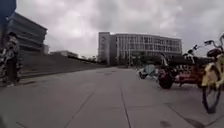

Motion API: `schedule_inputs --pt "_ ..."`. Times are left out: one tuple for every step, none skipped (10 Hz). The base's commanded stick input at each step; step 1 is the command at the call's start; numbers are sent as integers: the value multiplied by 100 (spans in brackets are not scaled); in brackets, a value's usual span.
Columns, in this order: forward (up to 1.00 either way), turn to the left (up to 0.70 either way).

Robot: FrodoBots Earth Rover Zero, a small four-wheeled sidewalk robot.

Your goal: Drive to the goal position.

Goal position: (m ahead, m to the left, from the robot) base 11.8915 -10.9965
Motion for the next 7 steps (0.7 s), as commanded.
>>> schedule_inputs --pt "70 0" --pt "70 0" --pt "70 0" --pt "70 0" --pt "70 0" --pt "70 0" --pt "70 0"
